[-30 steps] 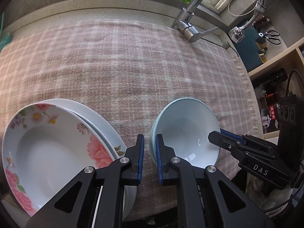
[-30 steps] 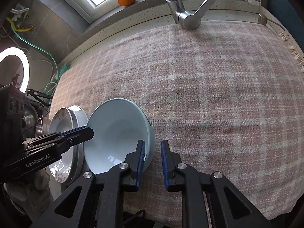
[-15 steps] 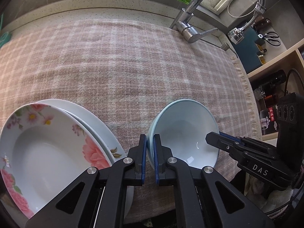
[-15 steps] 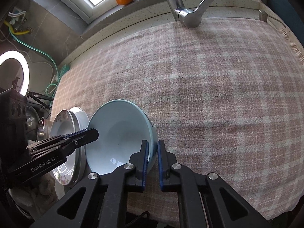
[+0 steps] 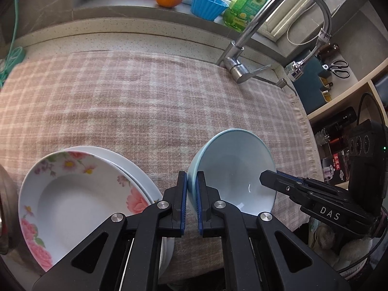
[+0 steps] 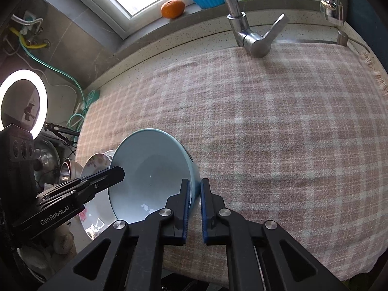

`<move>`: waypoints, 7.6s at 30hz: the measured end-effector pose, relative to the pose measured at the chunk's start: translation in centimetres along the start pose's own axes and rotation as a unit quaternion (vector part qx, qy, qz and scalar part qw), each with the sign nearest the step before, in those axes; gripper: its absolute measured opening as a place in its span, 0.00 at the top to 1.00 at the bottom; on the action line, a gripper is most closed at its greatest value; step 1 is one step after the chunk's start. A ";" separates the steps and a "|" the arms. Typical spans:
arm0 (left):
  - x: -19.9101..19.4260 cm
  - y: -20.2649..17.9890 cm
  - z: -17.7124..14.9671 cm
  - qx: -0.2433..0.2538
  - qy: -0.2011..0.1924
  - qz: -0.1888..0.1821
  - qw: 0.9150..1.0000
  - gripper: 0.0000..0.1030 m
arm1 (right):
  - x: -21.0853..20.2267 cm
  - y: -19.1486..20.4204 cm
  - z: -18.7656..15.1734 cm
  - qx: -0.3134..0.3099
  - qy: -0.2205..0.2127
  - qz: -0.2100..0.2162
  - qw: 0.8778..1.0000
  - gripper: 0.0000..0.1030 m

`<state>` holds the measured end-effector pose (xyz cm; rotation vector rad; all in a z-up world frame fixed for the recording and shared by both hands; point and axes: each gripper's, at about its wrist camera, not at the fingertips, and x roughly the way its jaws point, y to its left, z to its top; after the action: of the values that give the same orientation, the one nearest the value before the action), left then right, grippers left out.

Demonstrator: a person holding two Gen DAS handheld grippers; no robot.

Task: Organize plates and bowls
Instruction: 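Lift the pale bowl with both grippers and carry it to the nested steel bowls, then lower the pale bowl into the nested steel bowls with both grippers, then open both grippers to release the pale bowl inside the steel bowls, then close both grippers on the rim of the nested bowl stack, then lift the nested bowl stack with both grippers and carry it over the floral plates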

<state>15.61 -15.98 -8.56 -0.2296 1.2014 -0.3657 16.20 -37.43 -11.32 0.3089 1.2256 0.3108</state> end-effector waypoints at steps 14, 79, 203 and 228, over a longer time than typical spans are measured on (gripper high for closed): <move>-5.7 4.7 0.1 -0.053 -0.061 0.014 0.997 0.95 | -0.2 7.4 2.2 -0.071 -0.003 0.023 0.997 0.93; -15.1 28.0 -8.5 -0.267 -0.092 0.097 0.954 0.94 | 15.1 33.0 -0.7 -0.229 0.126 0.088 0.961 0.94; -12.2 30.6 -8.5 -0.158 -0.052 0.105 0.981 0.93 | 16.0 30.8 -3.7 -0.179 0.056 0.006 0.982 0.91; -15.4 28.4 -6.5 -0.145 -0.091 0.104 0.980 0.94 | 12.3 30.7 -2.2 -0.160 0.038 0.025 0.986 0.91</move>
<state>9.05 16.34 -7.88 -0.3787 1.0827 0.0150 15.87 -4.30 -10.52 0.0511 1.2217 0.5600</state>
